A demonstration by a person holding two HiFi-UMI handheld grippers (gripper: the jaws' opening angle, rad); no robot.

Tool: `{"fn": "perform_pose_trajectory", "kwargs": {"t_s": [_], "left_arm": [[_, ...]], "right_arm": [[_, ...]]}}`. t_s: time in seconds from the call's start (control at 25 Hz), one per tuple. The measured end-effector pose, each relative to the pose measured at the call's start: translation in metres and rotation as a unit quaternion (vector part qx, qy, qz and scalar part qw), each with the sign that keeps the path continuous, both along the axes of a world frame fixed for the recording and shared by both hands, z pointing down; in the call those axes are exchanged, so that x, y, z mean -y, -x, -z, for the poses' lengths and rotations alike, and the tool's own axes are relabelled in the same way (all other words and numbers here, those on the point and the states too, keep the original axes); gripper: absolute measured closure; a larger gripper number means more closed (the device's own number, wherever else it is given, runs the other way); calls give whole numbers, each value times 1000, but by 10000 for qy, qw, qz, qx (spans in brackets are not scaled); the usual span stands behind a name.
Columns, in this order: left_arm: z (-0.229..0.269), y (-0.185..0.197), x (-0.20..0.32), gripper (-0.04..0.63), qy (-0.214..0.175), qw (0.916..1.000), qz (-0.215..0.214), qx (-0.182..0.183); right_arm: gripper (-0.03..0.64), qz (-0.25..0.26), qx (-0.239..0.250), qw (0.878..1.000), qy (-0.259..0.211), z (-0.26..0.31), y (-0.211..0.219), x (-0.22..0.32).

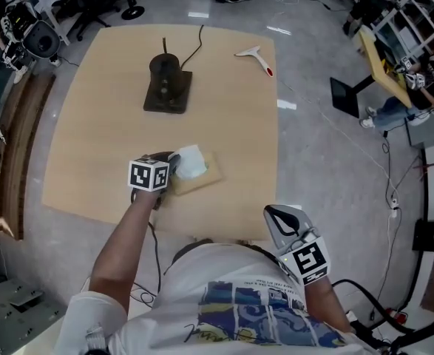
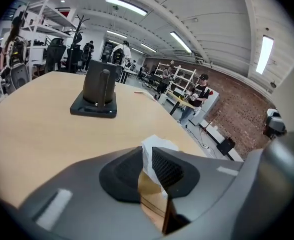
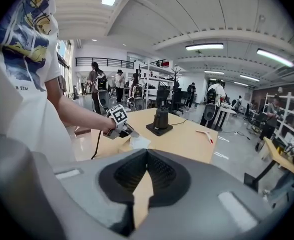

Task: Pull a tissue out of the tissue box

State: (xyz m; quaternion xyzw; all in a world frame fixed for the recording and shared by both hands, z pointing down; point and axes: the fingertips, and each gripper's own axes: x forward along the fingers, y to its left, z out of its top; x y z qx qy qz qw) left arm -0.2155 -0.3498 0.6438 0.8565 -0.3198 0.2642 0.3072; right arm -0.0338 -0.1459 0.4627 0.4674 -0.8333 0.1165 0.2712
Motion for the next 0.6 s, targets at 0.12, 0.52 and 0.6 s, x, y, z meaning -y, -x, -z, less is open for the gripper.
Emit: {"fn": "perform_pose_trajectory", "kwargs": {"t_s": [0.12, 0.52, 0.6], "left_arm": [[3, -1, -1, 579, -87, 9999, 4, 76], [31, -7, -7, 589, -784, 9968, -5, 125], [37, -9, -9, 589, -931, 9955, 5, 154]], "right_arm": [[614, 57, 6, 10000, -17, 1, -2, 2], [614, 404, 7, 9991, -112, -3, -8, 6], [614, 457, 37, 9989, -96, -4, -12, 5]]}}
